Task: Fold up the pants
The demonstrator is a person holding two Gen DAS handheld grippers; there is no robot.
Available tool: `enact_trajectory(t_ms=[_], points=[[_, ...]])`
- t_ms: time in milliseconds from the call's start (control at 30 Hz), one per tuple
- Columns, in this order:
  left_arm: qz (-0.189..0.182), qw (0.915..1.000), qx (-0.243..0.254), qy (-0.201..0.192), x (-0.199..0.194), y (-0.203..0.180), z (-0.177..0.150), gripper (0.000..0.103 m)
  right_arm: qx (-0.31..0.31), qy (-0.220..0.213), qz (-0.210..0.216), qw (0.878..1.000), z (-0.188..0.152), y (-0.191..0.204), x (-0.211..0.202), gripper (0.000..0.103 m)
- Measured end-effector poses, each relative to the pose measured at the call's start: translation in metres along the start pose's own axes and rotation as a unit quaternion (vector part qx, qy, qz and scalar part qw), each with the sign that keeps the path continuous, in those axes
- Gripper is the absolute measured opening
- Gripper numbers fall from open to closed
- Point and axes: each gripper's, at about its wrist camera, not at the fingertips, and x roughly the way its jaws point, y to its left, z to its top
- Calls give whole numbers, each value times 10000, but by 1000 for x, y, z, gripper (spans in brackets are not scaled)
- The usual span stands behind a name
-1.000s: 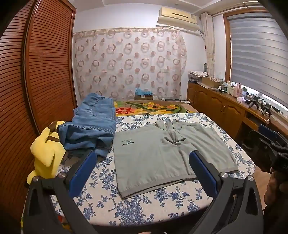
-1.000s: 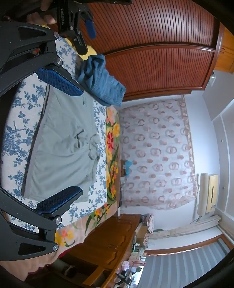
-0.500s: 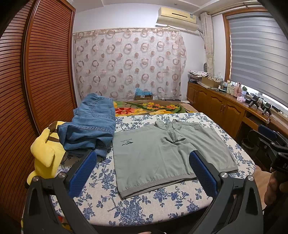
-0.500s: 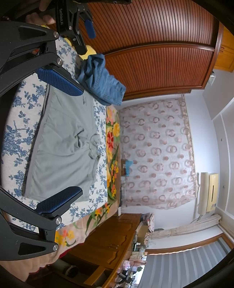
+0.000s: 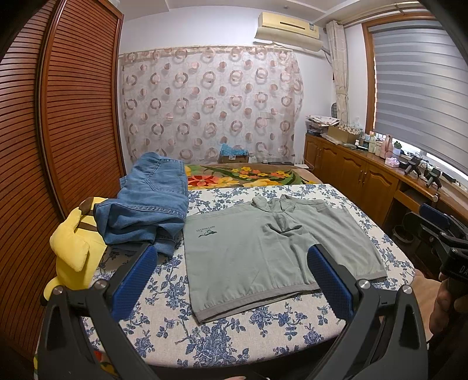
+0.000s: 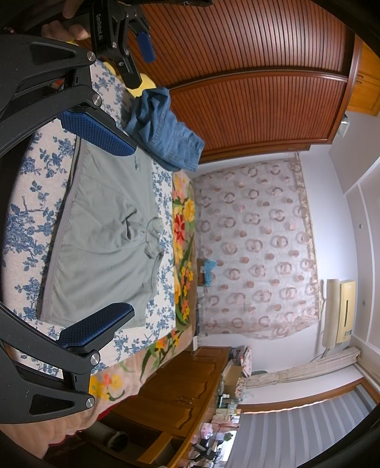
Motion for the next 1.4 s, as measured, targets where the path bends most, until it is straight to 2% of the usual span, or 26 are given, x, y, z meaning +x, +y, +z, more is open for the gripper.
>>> enact_trajectory(t_ms=[1400], points=[[1,10000,13,-42,-3,0,3,103,22,-18,0,10000,0,-3,-1,102]])
